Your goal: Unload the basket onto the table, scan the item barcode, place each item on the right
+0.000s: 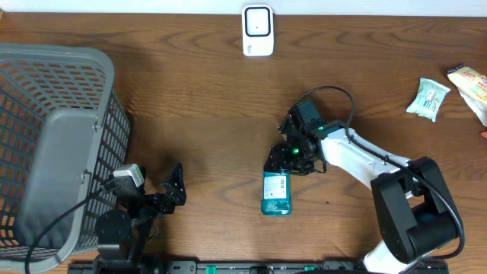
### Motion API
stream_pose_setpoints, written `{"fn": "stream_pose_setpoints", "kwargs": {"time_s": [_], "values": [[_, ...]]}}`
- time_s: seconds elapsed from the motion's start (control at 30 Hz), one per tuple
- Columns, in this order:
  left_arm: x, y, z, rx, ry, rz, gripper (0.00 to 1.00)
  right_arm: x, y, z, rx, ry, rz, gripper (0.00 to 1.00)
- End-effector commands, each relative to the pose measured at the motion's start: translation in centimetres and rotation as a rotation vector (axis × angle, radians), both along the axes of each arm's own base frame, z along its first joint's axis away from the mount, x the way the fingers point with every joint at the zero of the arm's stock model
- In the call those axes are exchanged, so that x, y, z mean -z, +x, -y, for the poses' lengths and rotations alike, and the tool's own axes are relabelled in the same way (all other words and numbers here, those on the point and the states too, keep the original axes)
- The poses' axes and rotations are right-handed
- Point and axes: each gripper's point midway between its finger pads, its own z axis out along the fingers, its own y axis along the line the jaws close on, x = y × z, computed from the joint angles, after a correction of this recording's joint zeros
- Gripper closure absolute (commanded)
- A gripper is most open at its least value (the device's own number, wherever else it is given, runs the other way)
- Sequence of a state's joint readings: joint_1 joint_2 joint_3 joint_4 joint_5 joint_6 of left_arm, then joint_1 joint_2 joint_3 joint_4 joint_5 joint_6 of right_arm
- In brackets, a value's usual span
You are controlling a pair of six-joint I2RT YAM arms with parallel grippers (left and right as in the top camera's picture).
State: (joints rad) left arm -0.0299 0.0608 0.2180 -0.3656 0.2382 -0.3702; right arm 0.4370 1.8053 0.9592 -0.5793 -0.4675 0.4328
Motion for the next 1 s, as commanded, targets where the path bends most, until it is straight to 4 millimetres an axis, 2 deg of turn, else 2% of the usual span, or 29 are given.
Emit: {"fn": "stream_pose_setpoints", "kwargs": {"time_s": [0.0, 0.33, 0.4, 0.57, 0.63, 0.83, 0.9, 0.97], "values": [[-0.1, -0.1, 0.3, 0.012, -0.016, 0.000, 0.02, 5.3, -3.5, 3.5, -0.020, -0.194, -0.112, 0.56], [-0.1, -0.1, 0.3, 0.012, -0.015, 0.000, 0.02, 4.8, -3.5, 3.8, -0.033, -0.215, -0.123, 0.82], [-0.1, -0.1, 0.3, 0.012, -0.016, 0.000, 0.02, 4.4, -3.1, 4.2, -0.033, -0.253, -0.123, 0.89], [-0.1, -0.1, 0.3, 0.012, -0.015, 0.001, 0.02, 2.9, -1.2, 5.9, -0.058, -0.434, -0.058, 0.99], [-0.1, -0.1, 0.3, 0.012, -0.016, 0.000, 0.02, 2.6, -0.9, 6.4, -0.087, -0.511, -0.019, 0.99], [-0.1, -0.1, 0.3, 0.012, -0.016, 0.000, 0.02, 2.8, -1.8, 6.2, -0.151, -0.696, 0.083, 0.95], [-0.1, -0.1, 0.3, 0.012, -0.016, 0.000, 0.02, 3.0, -2.0, 6.1, -0.167, -0.746, 0.120, 0.90], [-0.1, -0.1, 0.3, 0.012, -0.016, 0.000, 0.02, 3.3, -2.4, 5.7, -0.201, -0.771, 0.131, 0.81]]}}
